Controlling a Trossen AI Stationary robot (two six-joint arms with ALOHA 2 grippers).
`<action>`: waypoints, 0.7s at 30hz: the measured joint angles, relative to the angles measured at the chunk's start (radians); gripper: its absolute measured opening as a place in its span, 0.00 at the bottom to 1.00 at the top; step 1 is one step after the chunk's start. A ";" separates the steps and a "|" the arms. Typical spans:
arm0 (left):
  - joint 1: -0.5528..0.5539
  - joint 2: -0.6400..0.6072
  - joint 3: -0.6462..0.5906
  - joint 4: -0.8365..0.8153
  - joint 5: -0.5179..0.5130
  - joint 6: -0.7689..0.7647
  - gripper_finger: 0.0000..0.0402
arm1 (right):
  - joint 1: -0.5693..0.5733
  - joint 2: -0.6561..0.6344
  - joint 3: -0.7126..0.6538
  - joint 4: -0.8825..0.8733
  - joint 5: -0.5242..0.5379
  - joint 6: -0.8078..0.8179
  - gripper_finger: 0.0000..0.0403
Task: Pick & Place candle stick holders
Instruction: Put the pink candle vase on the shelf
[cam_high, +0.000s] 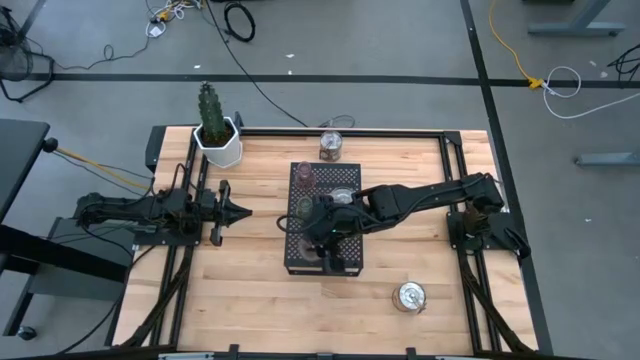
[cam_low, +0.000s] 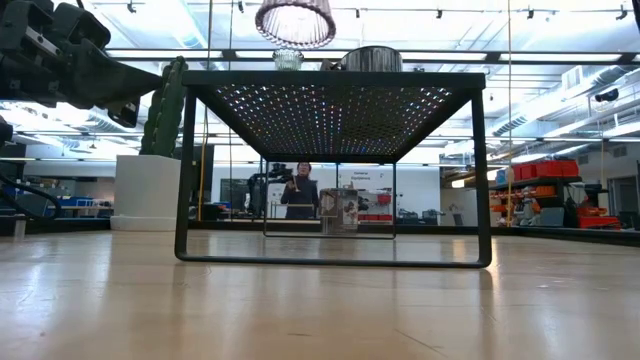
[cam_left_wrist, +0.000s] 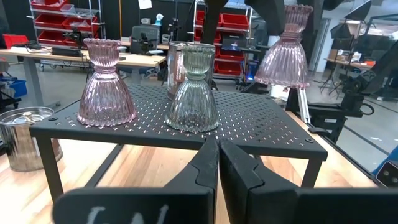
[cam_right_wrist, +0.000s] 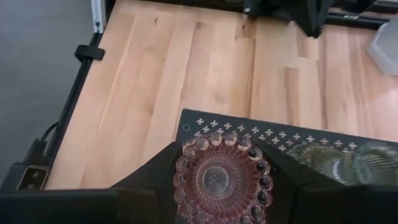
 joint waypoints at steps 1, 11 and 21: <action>0.000 0.000 0.000 0.000 0.000 0.000 0.05 | -0.001 0.000 0.000 0.003 0.007 0.000 0.41; 0.000 0.000 0.000 0.000 0.000 0.000 0.05 | -0.004 0.000 -0.031 0.052 0.046 0.000 0.41; 0.000 0.000 0.000 0.000 0.000 0.000 0.05 | -0.004 -0.001 -0.091 0.154 0.048 -0.031 0.41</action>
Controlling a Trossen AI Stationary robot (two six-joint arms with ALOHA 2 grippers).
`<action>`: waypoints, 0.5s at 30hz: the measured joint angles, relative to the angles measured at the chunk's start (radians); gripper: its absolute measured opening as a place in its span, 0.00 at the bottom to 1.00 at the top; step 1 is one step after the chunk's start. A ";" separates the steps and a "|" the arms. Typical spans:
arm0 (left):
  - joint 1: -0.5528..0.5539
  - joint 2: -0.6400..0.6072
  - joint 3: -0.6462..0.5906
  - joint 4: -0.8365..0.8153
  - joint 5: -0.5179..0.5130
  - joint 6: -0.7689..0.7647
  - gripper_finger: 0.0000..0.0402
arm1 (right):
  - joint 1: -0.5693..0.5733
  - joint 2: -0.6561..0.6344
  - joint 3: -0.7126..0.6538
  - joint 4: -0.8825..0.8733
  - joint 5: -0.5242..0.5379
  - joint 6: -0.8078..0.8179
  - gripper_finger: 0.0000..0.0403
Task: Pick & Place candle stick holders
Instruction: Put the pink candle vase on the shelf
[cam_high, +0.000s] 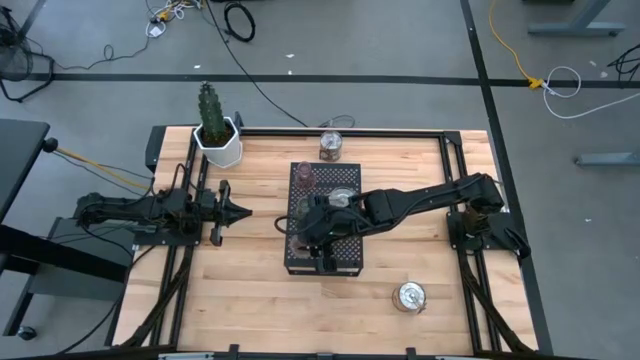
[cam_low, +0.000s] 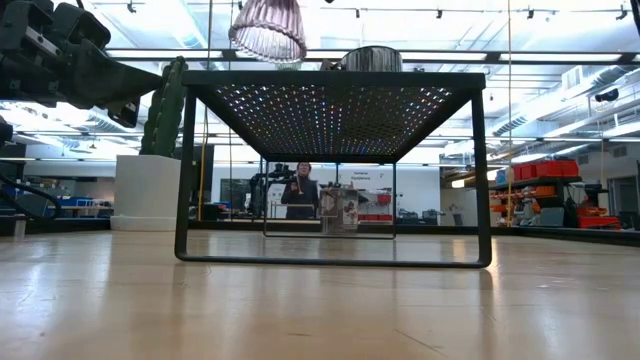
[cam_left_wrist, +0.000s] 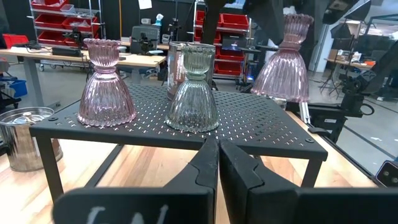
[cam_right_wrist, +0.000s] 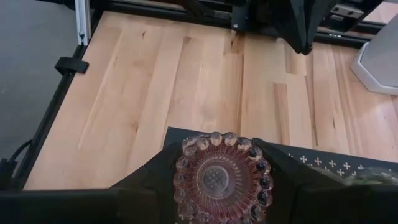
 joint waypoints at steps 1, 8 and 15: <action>0.000 0.000 0.000 0.000 0.000 0.000 0.05 | 0.000 0.000 -0.005 0.003 0.000 0.000 0.41; 0.000 0.000 0.000 0.000 0.000 0.000 0.05 | 0.000 0.002 -0.022 0.019 0.002 -0.011 0.41; 0.000 0.000 0.000 0.000 0.000 0.000 0.05 | 0.000 0.026 -0.023 0.023 0.019 -0.010 0.41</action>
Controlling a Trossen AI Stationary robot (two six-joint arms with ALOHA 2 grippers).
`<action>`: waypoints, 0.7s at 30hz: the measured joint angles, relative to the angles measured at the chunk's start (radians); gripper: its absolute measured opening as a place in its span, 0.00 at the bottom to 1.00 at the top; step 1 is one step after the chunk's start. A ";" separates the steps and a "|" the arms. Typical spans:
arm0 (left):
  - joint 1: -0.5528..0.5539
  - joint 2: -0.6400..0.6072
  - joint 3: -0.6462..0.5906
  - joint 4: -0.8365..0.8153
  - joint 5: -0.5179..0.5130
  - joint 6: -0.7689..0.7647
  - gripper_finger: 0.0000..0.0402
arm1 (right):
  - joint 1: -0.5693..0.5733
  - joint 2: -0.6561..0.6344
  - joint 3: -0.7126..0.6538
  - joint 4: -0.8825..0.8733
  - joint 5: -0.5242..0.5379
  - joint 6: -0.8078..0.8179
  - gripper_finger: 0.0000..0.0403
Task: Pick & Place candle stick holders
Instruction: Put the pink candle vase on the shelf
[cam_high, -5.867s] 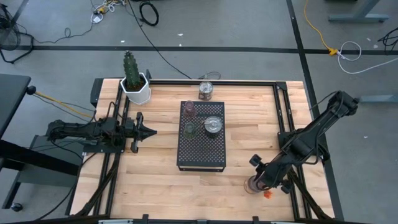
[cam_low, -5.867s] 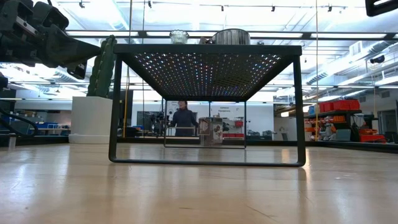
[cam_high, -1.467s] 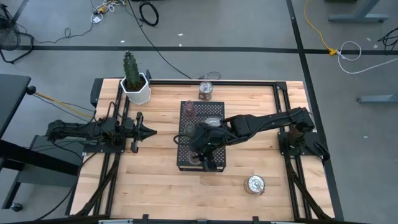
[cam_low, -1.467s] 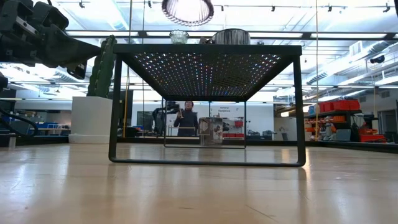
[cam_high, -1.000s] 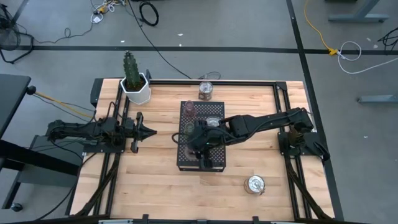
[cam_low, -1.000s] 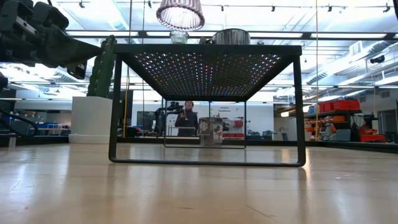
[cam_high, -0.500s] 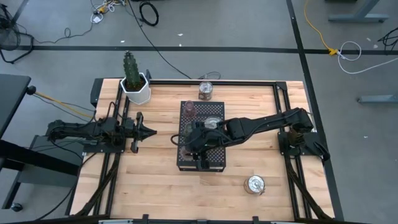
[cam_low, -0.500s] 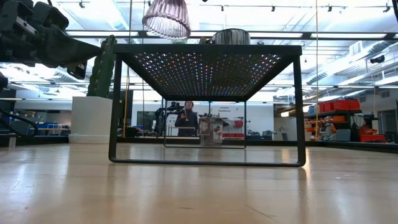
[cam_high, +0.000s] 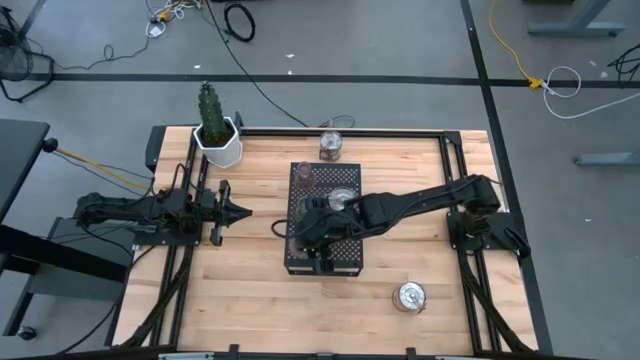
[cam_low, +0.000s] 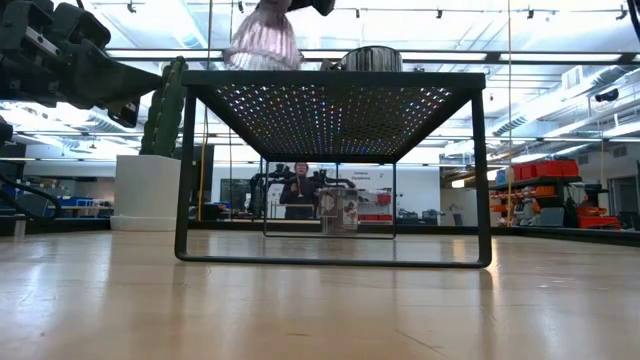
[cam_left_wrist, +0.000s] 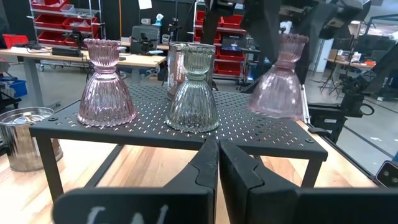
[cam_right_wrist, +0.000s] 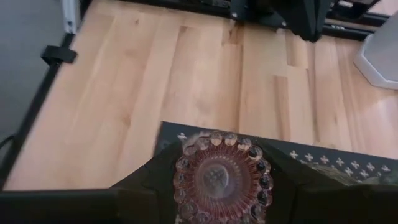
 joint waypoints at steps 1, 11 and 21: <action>0.000 0.000 0.000 0.000 0.000 0.000 0.05 | 0.000 0.006 0.000 0.001 0.013 -0.003 0.41; 0.000 0.000 0.000 0.000 0.000 0.000 0.05 | -0.008 0.031 0.000 -0.001 0.035 -0.019 0.41; 0.000 0.000 0.000 0.000 0.000 0.000 0.05 | -0.021 0.035 0.000 0.004 0.027 -0.018 0.41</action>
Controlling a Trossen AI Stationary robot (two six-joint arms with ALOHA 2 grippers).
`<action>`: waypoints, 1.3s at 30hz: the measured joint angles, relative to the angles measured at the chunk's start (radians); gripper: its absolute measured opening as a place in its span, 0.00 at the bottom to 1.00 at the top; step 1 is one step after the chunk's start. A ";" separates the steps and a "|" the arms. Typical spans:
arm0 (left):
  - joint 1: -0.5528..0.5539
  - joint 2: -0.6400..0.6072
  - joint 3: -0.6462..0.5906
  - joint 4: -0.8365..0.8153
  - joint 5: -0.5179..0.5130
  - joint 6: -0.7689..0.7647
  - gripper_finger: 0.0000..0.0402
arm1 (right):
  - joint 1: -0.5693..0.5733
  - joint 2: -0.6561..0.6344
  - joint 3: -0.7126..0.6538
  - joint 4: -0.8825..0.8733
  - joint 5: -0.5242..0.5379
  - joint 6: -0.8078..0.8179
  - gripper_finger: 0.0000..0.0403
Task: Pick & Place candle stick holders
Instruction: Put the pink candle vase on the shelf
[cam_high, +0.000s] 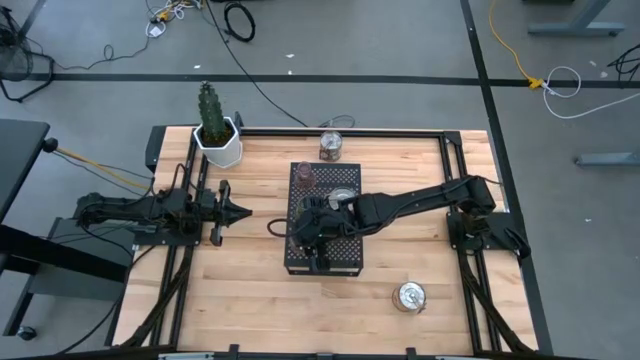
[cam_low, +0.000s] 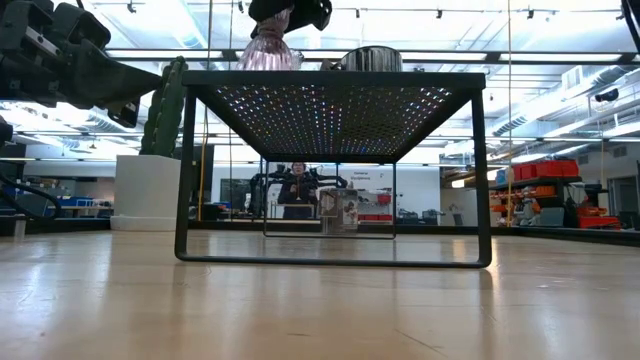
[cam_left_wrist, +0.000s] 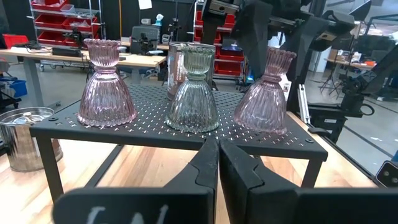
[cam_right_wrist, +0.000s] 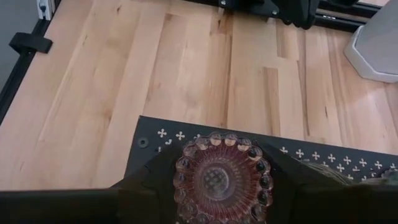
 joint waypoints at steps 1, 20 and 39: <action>0.000 0.000 0.000 0.000 0.000 0.000 0.05 | -0.002 0.000 0.000 0.000 0.000 0.000 0.41; 0.000 0.000 0.000 0.000 0.000 0.000 0.05 | -0.016 0.000 0.000 -0.019 -0.045 0.020 0.41; 0.000 0.000 0.000 0.001 0.000 0.000 0.05 | -0.022 0.000 0.000 -0.011 -0.046 0.013 0.42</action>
